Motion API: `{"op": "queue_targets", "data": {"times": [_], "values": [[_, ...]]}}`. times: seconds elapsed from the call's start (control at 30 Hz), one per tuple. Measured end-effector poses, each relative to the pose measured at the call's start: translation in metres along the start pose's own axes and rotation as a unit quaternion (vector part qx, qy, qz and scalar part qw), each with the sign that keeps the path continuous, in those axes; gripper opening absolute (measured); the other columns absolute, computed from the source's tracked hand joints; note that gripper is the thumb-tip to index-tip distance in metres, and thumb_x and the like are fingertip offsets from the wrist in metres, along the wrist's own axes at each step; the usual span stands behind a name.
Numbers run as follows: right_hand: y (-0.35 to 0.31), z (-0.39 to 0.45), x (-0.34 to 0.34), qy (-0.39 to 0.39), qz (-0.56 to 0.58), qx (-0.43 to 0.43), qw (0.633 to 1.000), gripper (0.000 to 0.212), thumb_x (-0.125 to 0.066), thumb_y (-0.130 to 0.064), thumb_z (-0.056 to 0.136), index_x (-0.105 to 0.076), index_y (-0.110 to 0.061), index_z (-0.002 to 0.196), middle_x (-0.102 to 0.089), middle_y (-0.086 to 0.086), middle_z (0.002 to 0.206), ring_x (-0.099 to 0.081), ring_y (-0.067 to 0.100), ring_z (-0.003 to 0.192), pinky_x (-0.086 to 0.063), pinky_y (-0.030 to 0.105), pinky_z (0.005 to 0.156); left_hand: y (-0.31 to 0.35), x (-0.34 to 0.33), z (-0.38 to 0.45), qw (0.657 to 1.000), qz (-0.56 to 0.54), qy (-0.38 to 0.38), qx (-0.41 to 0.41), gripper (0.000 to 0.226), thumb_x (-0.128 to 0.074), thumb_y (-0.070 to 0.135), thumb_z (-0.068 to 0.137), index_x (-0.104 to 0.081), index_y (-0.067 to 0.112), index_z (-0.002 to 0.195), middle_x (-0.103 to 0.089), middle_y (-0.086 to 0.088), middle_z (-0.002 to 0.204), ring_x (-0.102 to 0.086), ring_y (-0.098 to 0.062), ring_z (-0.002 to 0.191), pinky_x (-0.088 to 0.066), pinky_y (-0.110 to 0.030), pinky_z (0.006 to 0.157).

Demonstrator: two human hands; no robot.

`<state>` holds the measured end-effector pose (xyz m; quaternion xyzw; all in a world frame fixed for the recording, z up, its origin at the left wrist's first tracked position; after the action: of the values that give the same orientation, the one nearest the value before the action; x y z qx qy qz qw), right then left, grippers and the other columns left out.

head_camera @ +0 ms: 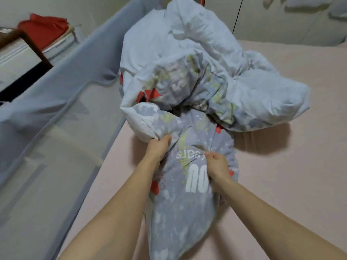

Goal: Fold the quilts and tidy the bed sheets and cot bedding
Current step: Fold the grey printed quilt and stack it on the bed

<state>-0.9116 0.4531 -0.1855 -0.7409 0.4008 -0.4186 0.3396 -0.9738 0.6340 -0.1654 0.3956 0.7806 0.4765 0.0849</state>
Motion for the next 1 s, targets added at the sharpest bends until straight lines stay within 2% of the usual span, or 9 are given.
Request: {"op": "queue_targets", "data": {"times": [0.17, 0.33, 0.4, 0.57, 0.63, 0.7, 0.77, 0.87, 1.0], "values": [[-0.040, -0.049, 0.045, 0.028, 0.188, -0.078, 0.979, 0.023, -0.055, -0.004, 0.091, -0.065, -0.005, 0.071, -0.066, 0.020, 0.081, -0.060, 0.027, 0.080, -0.050, 0.040, 0.074, 0.051, 0.018, -0.075, 0.993, 0.004, 0.003, -0.122, 0.028, -0.079, 0.031, 0.073, -0.067, 0.018, 0.095, -0.068, 0.008, 0.087, -0.063, -0.006, 0.076, -0.048, -0.020, 0.069], [-0.095, -0.146, 0.080, 0.007, 0.271, -0.083, 0.959, 0.029, -0.050, -0.004, 0.094, -0.056, -0.006, 0.066, -0.058, 0.011, 0.068, -0.059, 0.016, 0.056, -0.045, 0.020, 0.054, 0.116, 0.052, -0.176, 0.976, 0.088, -0.055, -0.194, 0.019, -0.070, 0.005, 0.062, -0.052, 0.012, 0.058, -0.053, -0.003, 0.050, -0.051, -0.018, 0.046, -0.043, -0.027, 0.047], [-0.108, -0.181, 0.076, -0.021, 0.282, -0.079, 0.956, 0.028, -0.043, -0.003, 0.097, -0.056, -0.005, 0.072, -0.057, 0.015, 0.078, -0.058, 0.024, 0.071, -0.046, 0.029, 0.069, 0.144, 0.064, -0.208, 0.955, 0.144, -0.039, -0.255, 0.010, -0.066, 0.006, 0.060, -0.056, 0.007, 0.063, -0.055, -0.004, 0.057, -0.052, -0.019, 0.053, -0.044, -0.026, 0.050], [-0.134, -0.276, 0.070, -0.083, 0.263, -0.079, 0.958, 0.018, -0.041, -0.006, 0.094, -0.056, -0.003, 0.104, -0.058, 0.018, 0.093, -0.059, 0.030, 0.078, -0.054, 0.035, 0.070, 0.189, 0.116, -0.296, 0.892, 0.268, 0.005, -0.365, 0.046, -0.052, 0.020, 0.051, -0.069, -0.002, 0.088, -0.069, -0.019, 0.088, -0.064, -0.029, 0.083, -0.054, -0.041, 0.072], [-0.148, -0.284, 0.086, -0.004, 0.139, 0.007, 0.990, 0.030, -0.051, -0.010, 0.091, -0.043, -0.007, 0.120, -0.050, 0.017, 0.117, -0.055, 0.028, 0.096, -0.049, 0.033, 0.080, 0.181, 0.128, -0.314, 0.876, 0.296, -0.015, -0.380, 0.043, -0.058, 0.016, 0.056, -0.069, 0.000, 0.095, -0.069, -0.018, 0.093, -0.065, -0.029, 0.089, -0.055, -0.042, 0.075], [-0.167, -0.304, 0.102, 0.122, -0.121, 0.184, 0.968, 0.078, -0.064, -0.016, 0.084, -0.018, -0.018, 0.147, -0.021, 0.014, 0.152, -0.031, 0.029, 0.134, -0.033, 0.040, 0.108, 0.153, 0.144, -0.332, 0.859, 0.339, -0.056, -0.380, 0.041, -0.062, 0.014, 0.063, -0.066, 0.004, 0.103, -0.068, -0.016, 0.098, -0.065, -0.029, 0.095, -0.054, -0.041, 0.078], [-0.188, -0.325, 0.095, 0.154, -0.336, 0.365, 0.855, 0.103, -0.069, -0.018, 0.079, 0.002, -0.028, 0.153, 0.002, 0.009, 0.160, -0.005, 0.026, 0.146, -0.017, 0.042, 0.117, 0.121, 0.161, -0.344, 0.821, 0.431, -0.083, -0.366, 0.041, -0.060, 0.018, 0.066, -0.064, 0.006, 0.105, -0.067, -0.016, 0.103, -0.063, -0.033, 0.101, -0.052, -0.040, 0.083], [-0.198, -0.338, 0.062, -0.006, -0.564, 0.464, 0.684, 0.071, -0.056, -0.019, 0.089, -0.021, -0.027, 0.150, -0.014, 0.003, 0.160, -0.006, 0.024, 0.148, -0.006, 0.041, 0.118, 0.088, 0.188, -0.355, 0.746, 0.551, -0.110, -0.359, 0.033, -0.062, 0.019, 0.072, -0.062, 0.006, 0.102, -0.065, -0.018, 0.104, -0.060, -0.036, 0.100, -0.051, -0.041, 0.082], [-0.202, -0.372, 0.022, -0.084, -0.445, 0.395, 0.800, 0.045, -0.059, -0.012, 0.080, -0.046, -0.013, 0.123, -0.061, 0.016, 0.116, -0.057, 0.035, 0.107, -0.036, 0.035, 0.076, 0.121, 0.247, -0.376, 0.674, 0.617, -0.062, -0.402, 0.041, -0.068, 0.020, 0.072, -0.060, 0.020, 0.112, -0.065, -0.007, 0.102, -0.063, -0.028, 0.095, -0.050, -0.034, 0.073]]}}
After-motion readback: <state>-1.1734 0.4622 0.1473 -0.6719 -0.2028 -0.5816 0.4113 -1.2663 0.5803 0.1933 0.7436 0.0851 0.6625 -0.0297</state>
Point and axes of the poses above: each hand's wrist, its own z-axis towards the middle knuckle, its own x-axis out of the back of the hand, y = z × x, the point moved 3 cm from there along z, towards the middle knuckle
